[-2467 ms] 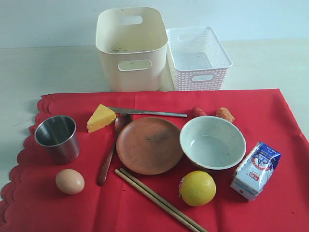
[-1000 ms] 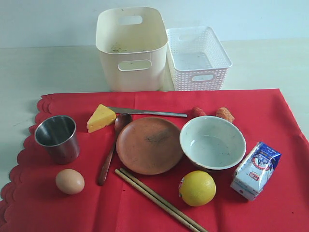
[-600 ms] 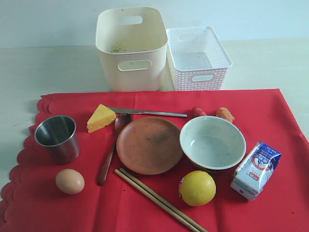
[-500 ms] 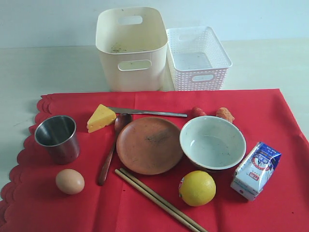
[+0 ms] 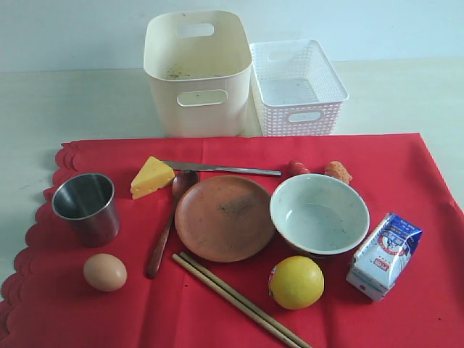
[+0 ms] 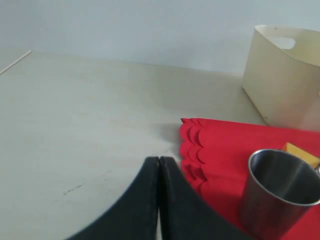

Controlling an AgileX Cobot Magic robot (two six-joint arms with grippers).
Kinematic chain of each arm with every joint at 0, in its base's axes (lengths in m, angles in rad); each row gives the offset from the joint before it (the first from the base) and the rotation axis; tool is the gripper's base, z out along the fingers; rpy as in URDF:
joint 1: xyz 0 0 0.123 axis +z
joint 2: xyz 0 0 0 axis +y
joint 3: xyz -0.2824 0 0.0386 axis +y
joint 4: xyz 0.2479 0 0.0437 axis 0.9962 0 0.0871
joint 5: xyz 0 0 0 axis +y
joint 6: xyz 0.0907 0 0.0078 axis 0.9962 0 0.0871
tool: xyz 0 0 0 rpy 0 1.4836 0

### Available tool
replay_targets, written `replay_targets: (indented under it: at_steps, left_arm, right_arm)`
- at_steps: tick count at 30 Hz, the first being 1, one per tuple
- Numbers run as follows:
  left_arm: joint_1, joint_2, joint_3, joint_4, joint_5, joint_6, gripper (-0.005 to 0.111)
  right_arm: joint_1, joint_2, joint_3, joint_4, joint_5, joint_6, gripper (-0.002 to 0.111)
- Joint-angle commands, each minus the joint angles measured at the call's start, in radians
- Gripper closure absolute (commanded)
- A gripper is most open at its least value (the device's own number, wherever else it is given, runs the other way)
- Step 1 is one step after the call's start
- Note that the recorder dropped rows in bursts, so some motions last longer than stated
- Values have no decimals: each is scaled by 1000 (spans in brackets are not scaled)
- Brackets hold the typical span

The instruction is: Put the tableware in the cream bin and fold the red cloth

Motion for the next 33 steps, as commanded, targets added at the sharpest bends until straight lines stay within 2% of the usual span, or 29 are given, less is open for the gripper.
replay_targets:
  at_steps: [1,4,7,9,13,18,26,29,33]
  left_arm:
    - [-7,-6,3,-1,-3,-2,106]
    - [-7,-6,3,-1,-3,-2,106]
    - [-7,-6,3,-1,-3,-2,106]
    - [-7,-6,3,-1,-3,-2,106]
    - [-7,-6,3,-1,-3,-2,106]
    - [-7,-6,3,-1,-3,-2,106]
    - [-7,-6,3,-1,-3,-2,106]
    - [-7,-6,3,-1,-3,-2,106]
    - [-7,-6,3,-1,-3,-2,106]
  right_arm:
    - [1,107,-8,35,53,-10,108]
    - [1,204,-8,50,63,-13,108]
    - [1,272,-18,177,70,-138,106]
    - [1,340,-54,287,101,-240,96]
    - [1,479,-154,325,183,-265,76]
    - [1,647,-286,379,284,-298,64]
    - [14,829,-430,394,350,-307,58]
    - [84,903,-470,385,355,-317,58]
    - [128,997,-537,355,361,-271,58]
